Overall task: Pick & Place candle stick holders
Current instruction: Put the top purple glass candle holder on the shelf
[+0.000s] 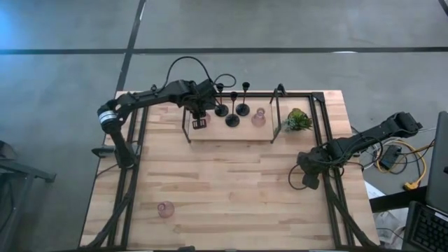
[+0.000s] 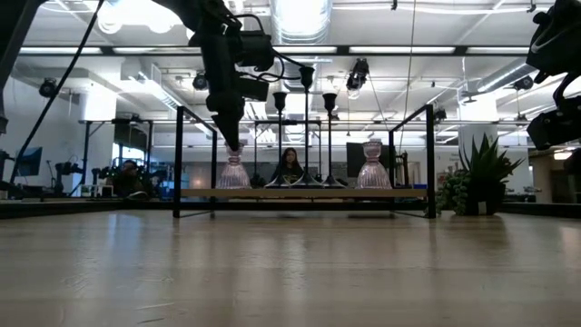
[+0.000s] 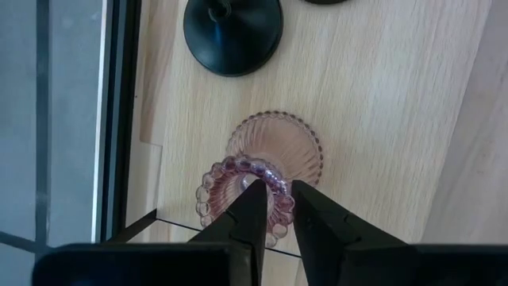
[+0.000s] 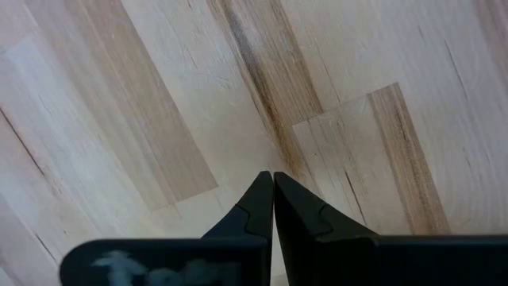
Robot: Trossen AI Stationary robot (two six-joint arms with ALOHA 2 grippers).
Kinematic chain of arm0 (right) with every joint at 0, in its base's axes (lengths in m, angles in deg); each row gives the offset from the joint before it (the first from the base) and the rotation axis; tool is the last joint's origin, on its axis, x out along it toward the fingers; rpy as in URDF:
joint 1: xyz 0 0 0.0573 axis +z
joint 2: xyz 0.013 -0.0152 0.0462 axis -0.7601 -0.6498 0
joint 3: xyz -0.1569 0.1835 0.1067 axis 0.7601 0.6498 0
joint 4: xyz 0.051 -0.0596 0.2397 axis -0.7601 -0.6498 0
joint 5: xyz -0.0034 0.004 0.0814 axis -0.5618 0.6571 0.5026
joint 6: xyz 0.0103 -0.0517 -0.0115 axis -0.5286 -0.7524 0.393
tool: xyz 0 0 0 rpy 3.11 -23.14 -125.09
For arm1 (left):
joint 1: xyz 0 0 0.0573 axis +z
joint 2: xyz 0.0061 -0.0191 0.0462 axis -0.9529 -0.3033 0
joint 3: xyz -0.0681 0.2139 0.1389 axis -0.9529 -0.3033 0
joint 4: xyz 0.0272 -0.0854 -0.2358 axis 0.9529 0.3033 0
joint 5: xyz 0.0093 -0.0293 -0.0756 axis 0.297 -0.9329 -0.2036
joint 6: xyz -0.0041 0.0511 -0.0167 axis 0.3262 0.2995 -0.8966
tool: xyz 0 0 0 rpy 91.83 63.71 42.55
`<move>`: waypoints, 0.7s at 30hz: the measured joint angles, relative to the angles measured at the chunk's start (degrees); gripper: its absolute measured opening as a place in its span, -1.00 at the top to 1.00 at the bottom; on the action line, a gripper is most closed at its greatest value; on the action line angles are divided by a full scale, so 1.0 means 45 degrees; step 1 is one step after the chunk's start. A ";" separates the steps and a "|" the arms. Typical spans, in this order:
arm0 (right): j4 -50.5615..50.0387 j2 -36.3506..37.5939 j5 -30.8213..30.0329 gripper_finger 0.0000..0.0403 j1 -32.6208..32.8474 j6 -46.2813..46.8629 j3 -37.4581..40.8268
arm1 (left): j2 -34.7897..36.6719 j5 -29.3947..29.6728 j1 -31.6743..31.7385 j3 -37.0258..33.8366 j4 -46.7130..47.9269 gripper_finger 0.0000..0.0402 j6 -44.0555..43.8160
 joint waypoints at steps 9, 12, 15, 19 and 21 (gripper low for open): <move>0.0000 0.0004 -0.0001 0.96 -0.0001 0.0000 0.0000 | 0.0000 -0.0005 -0.0015 0.0107 -0.0010 0.69 -0.0010; 0.0000 0.0003 0.0001 0.96 -0.0003 -0.0001 0.0000 | 0.0000 -0.0081 -0.0015 0.0107 -0.0005 0.69 -0.0065; -0.0002 0.0002 0.0003 0.96 -0.0002 0.0000 0.0000 | 0.0000 -0.0312 -0.0015 0.0102 -0.0005 0.69 -0.0101; 0.0000 0.0000 0.0004 0.96 -0.0003 0.0004 0.0000 | 0.0000 -0.0554 -0.0019 0.0107 -0.0005 0.69 -0.0197; 0.0000 0.0001 -0.0001 0.96 0.0000 -0.0001 0.0000 | 0.0008 -0.0554 -0.0019 0.0107 0.0000 0.69 -0.0251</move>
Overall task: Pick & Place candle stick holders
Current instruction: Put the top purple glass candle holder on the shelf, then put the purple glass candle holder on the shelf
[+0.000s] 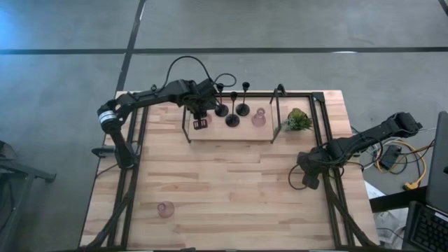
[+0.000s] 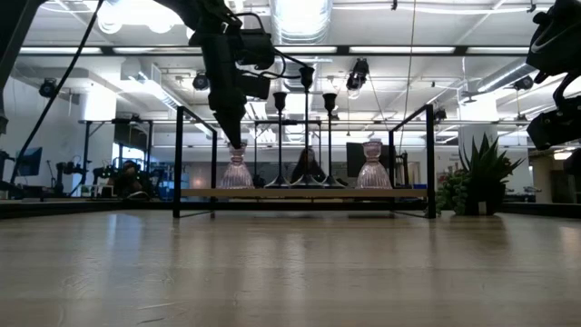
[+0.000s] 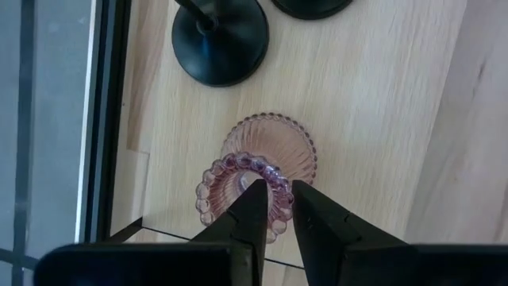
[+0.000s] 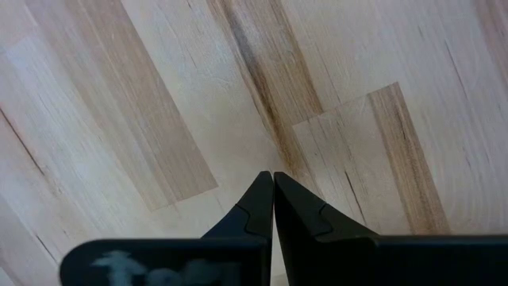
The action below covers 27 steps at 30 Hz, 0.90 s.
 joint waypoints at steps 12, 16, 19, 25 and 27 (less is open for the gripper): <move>-0.0002 -0.0001 0.0000 0.96 -0.0001 0.0000 0.0000 | 0.0007 0.0001 -0.0005 0.0522 0.0367 0.69 -0.0021; -0.0005 -0.0001 0.0000 0.96 0.0002 0.0001 0.0000 | 0.0007 -0.0018 -0.0005 0.0963 0.0637 0.66 -0.0159; -0.0002 0.0000 0.0002 0.96 -0.0001 0.0004 0.0000 | 0.0012 -0.0119 0.0000 0.1212 0.0942 0.57 -0.0280; 0.0000 -0.0001 0.0000 0.96 0.0002 0.0000 0.0000 | 0.0012 -0.0175 -0.0005 0.2702 0.3790 0.41 -0.0940; -0.0005 -0.0001 0.0005 0.96 -0.0003 0.0000 0.0000 | 0.0026 -0.0180 -0.0026 0.3520 0.5097 0.40 -0.1478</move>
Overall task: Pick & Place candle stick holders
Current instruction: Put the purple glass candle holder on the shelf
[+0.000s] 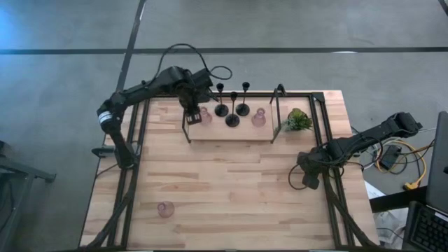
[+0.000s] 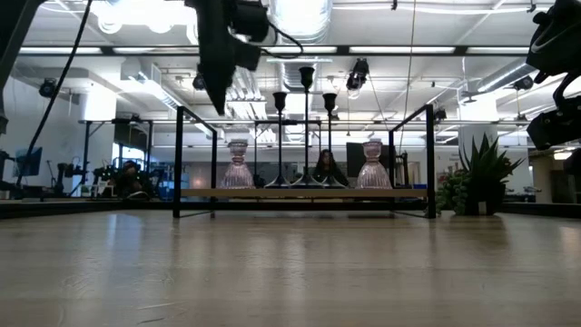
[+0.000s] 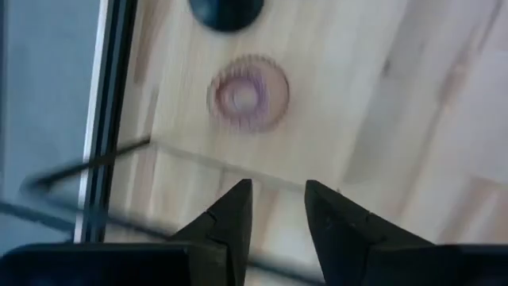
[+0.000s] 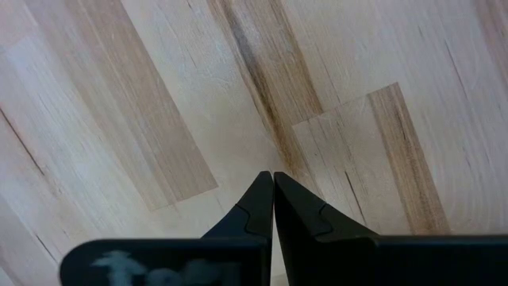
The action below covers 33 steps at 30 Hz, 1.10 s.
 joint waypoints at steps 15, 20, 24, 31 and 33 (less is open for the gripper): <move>0.0005 0.0000 -0.0002 0.96 0.0003 0.0000 0.0000 | 0.3064 0.0259 -0.4447 0.1175 0.1868 0.41 -0.4762; 0.0005 0.0005 0.0000 0.96 0.0000 0.0005 0.0000 | 0.3982 0.1948 -0.8034 -0.0227 0.1871 0.41 -0.7887; 0.0005 0.0000 0.0000 0.96 0.0003 0.0000 0.0000 | 0.4495 0.2997 -1.0962 -0.1515 0.1882 0.41 -1.0990; 0.0002 0.0003 0.0000 0.96 0.0002 0.0001 0.0000 | 0.5085 0.3873 -1.5132 -0.3240 0.1783 0.41 -1.7011; 0.0005 0.0004 -0.0004 0.96 0.0002 0.0003 0.0000 | 0.5199 0.3882 -1.5986 -0.3804 0.1613 0.41 -1.8446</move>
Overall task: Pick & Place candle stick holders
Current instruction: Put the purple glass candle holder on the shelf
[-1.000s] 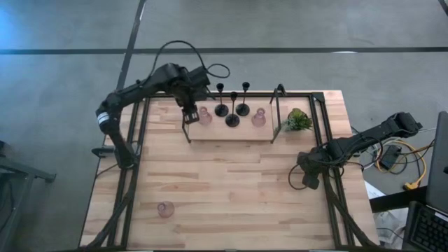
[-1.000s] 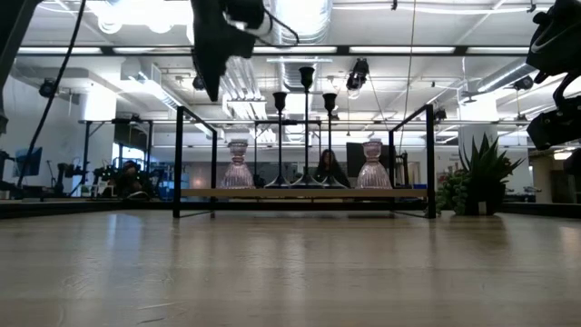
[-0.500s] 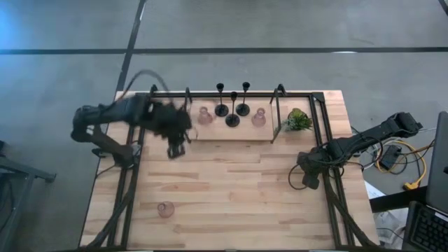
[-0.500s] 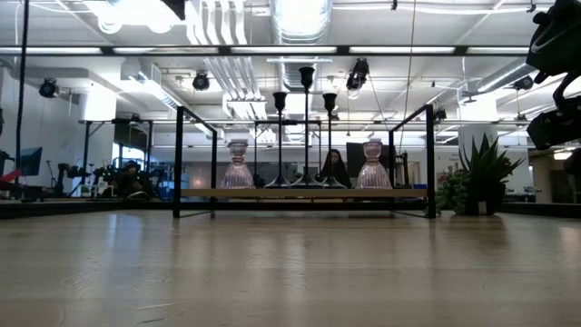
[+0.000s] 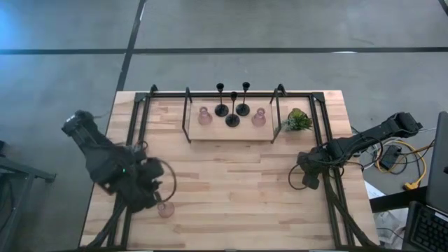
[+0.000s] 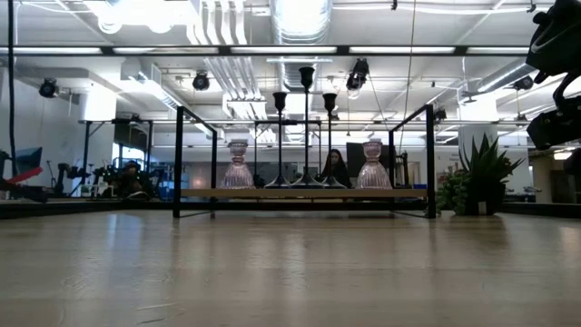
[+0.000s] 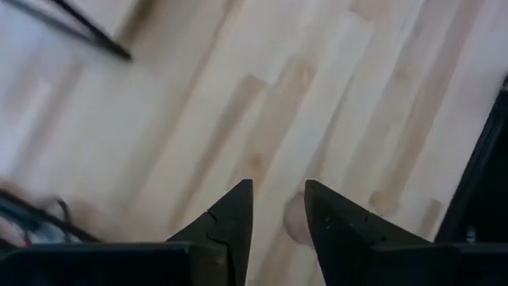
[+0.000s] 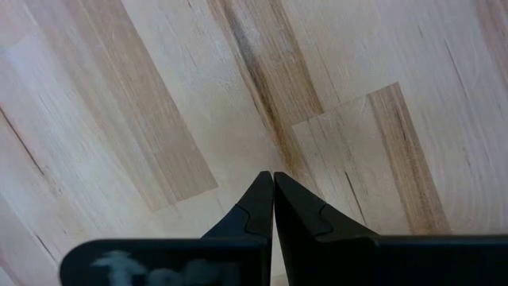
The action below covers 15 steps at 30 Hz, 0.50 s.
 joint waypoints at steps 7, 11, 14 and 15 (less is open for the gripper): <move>0.0000 0.0001 0.0002 0.96 0.0000 -0.0003 0.0000 | 0.0047 -0.1667 -0.1961 -0.2174 -0.1429 0.41 -0.3648; 0.0000 0.0001 0.0001 0.96 0.0003 -0.0003 0.0000 | 0.0029 -0.2452 -0.2664 -0.3411 -0.2947 0.41 -0.5345; 0.0000 0.0001 0.0003 0.96 -0.0001 0.0001 0.0000 | 0.0027 -0.2605 -0.3152 -0.4417 -0.4633 0.41 -0.6467; 0.0000 0.0001 0.0004 0.96 -0.0001 -0.0003 0.0000 | 0.0026 -0.2634 -0.3317 -0.4785 -0.5322 0.41 -0.6837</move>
